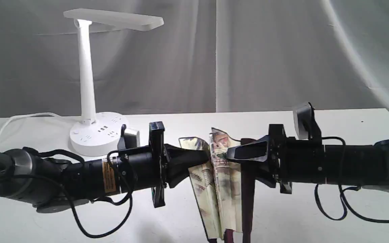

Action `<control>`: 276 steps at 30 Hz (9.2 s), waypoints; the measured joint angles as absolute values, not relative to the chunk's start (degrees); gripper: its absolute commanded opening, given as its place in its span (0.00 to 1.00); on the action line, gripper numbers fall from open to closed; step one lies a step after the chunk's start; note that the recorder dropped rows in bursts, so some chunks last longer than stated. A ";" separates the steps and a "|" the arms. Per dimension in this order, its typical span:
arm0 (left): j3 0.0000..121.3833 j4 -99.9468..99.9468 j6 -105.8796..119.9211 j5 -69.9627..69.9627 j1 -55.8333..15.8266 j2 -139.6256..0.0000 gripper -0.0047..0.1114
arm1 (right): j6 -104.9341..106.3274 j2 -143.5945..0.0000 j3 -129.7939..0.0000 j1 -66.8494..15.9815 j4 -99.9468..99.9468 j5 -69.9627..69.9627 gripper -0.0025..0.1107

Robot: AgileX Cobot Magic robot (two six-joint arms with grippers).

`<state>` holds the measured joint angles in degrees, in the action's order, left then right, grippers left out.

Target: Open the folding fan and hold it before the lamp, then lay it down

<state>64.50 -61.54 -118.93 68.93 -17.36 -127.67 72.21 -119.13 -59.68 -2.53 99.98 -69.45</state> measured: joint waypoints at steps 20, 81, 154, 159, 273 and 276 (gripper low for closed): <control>64.50 -61.78 -118.93 68.93 -17.36 -127.67 0.04 | 72.21 -119.13 -59.68 -2.67 99.98 -69.45 0.22; 64.50 -62.30 -117.90 68.44 -15.13 -127.67 0.04 | 73.09 -119.13 -59.68 -0.26 101.53 -70.47 0.02; 49.50 -68.37 -121.28 73.21 20.30 -113.63 0.04 | 50.70 -111.99 -58.25 21.21 97.62 -74.57 0.02; 49.50 -66.80 -121.28 73.49 20.30 -111.53 0.04 | 47.23 -108.39 -58.25 21.21 97.26 -74.22 0.02; 22.35 -70.49 -96.48 52.94 21.41 -95.91 0.04 | 69.53 -102.93 -30.63 22.21 97.86 -52.75 0.02; 22.35 -70.70 -96.05 52.94 21.29 -95.91 0.04 | 69.96 -102.93 -30.55 21.99 97.86 -50.75 0.02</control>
<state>22.35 -70.70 -96.05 52.94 21.29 -95.91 69.96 -102.93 -30.55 21.99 97.86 -50.75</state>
